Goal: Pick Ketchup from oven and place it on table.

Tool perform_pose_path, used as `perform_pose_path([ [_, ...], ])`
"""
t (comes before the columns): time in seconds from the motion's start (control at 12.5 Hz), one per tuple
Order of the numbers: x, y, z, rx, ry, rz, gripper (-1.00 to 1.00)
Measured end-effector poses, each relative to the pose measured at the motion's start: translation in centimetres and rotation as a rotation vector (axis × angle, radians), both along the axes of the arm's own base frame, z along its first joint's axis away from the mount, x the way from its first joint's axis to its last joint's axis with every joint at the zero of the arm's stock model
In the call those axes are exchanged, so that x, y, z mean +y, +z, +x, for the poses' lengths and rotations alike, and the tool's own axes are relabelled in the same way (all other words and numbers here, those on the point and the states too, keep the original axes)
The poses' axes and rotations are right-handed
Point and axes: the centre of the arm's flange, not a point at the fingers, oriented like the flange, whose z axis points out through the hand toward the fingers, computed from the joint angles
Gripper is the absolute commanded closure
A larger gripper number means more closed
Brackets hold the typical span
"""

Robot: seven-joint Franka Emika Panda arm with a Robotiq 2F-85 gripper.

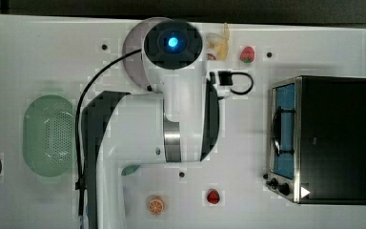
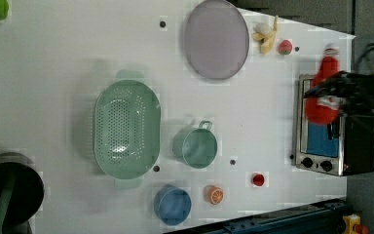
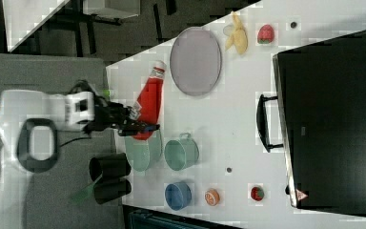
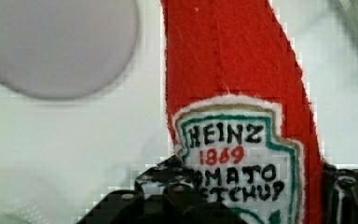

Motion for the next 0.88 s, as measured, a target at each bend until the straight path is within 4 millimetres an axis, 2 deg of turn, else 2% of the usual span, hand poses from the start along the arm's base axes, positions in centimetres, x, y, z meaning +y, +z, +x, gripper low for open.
perform_pose_path([
  [0.16, -0.1, -5.6, -1.0, 0.009, -0.003, 0.004, -0.27],
  [0.32, -1.7, -11.2, -3.6, 0.058, -0.039, 0.003, -0.27],
  [0.4, -2.7, -13.4, -4.8, 0.074, -0.060, 0.004, -0.27],
  [0.64, -6.1, -18.0, -4.8, 0.034, -0.110, -0.020, -0.27],
  [0.72, -6.7, -19.4, -4.5, 0.030, -0.107, -0.035, -0.33],
  [0.88, -6.8, -21.9, -4.3, 0.036, -0.117, -0.036, -0.74],
])
